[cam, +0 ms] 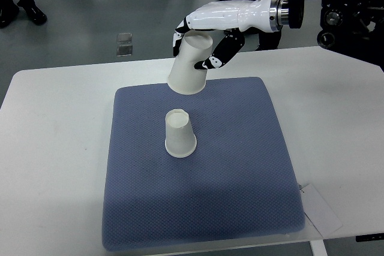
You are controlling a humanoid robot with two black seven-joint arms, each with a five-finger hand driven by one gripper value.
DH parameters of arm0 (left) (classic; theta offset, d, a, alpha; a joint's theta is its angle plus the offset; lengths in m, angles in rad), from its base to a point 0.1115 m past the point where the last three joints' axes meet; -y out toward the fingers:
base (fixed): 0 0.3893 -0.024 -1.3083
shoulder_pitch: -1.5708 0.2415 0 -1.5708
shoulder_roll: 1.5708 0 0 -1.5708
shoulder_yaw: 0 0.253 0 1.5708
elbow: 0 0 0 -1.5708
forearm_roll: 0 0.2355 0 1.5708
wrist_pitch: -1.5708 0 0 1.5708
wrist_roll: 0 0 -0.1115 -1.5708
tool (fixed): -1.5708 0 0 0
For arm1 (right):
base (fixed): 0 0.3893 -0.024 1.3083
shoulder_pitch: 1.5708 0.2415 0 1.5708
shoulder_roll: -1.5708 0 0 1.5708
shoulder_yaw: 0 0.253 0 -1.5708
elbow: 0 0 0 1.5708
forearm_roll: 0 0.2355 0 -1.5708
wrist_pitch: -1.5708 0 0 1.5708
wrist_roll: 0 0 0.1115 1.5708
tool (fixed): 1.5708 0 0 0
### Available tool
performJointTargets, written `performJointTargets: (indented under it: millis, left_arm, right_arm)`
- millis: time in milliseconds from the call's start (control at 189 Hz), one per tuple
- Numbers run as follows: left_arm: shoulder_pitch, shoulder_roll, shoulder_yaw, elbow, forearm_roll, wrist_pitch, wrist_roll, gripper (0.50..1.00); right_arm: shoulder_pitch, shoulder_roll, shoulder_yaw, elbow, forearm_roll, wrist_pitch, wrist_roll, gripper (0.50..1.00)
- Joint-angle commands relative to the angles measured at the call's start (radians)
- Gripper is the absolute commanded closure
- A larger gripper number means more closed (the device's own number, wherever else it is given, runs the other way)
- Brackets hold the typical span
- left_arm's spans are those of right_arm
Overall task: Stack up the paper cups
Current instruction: 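Lift the cup with the right hand and carry it above the pad cup, then lower the held cup onto the upside-down cup on the pad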
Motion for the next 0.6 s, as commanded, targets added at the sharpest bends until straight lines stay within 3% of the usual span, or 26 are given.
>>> performJointTargets:
  millis: [0,593]
  left_arm:
    - [0.0,0.0,0.0,0.0,0.0,0.0,0.0,0.5]
    - [0.0,0.0,0.0,0.0,0.0,0.0,0.0,0.5]
  right_arm:
    - [-0.002,0.017,0.001,0.002,0.0,0.02,-0.001,1.0]
    - [-0.053,0.098,-0.002,0.006,-0.018,0.028,-0.034,1.0]
